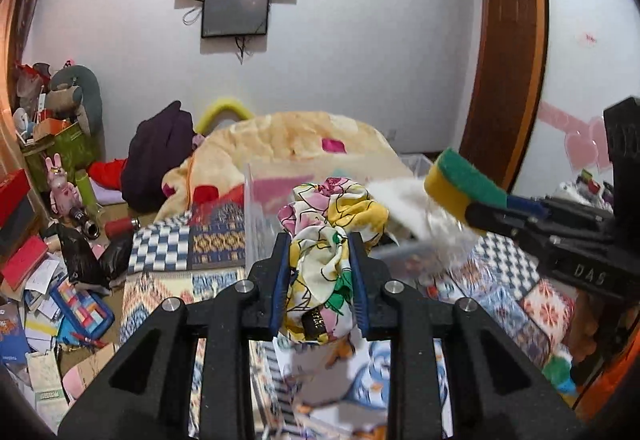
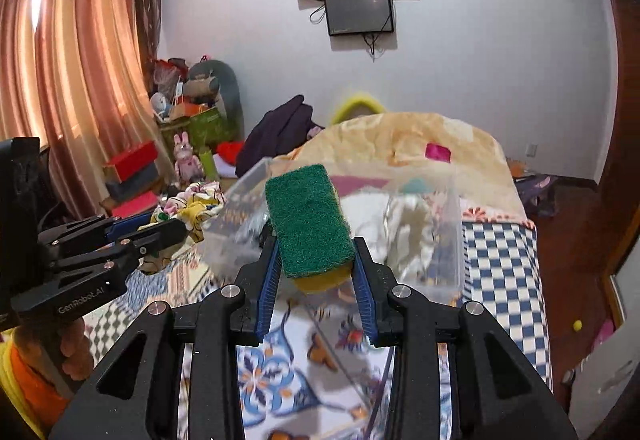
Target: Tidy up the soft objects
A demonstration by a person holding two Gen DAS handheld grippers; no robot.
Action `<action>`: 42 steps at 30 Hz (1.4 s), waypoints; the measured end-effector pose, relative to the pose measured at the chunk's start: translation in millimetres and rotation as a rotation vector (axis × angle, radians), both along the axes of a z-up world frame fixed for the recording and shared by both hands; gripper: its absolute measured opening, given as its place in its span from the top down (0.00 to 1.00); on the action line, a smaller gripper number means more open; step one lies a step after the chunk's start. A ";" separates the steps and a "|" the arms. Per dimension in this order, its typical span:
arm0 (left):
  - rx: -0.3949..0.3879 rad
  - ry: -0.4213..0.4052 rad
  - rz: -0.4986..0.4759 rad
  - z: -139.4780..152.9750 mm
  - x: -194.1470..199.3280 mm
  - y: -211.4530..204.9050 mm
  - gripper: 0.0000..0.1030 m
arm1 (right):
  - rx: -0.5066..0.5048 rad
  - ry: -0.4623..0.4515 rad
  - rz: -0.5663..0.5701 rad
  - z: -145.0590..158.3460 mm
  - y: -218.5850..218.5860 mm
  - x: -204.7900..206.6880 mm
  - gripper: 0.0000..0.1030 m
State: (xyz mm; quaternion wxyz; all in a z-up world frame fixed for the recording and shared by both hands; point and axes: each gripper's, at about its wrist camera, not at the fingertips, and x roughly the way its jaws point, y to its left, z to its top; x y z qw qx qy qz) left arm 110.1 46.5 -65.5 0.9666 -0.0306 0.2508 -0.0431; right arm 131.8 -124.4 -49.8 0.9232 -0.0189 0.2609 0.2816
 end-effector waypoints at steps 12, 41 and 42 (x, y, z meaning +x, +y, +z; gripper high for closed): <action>-0.039 0.027 0.031 -11.4 51.0 6.1 0.73 | -0.070 0.020 -0.032 -12.9 25.8 39.9 0.69; -0.072 -0.061 0.003 14.3 25.2 -3.3 0.42 | -0.061 -0.007 -0.023 5.6 13.5 19.3 0.51; -0.073 -0.085 -0.004 23.5 17.6 -5.0 0.42 | -0.053 -0.024 -0.023 11.7 11.1 14.6 0.51</action>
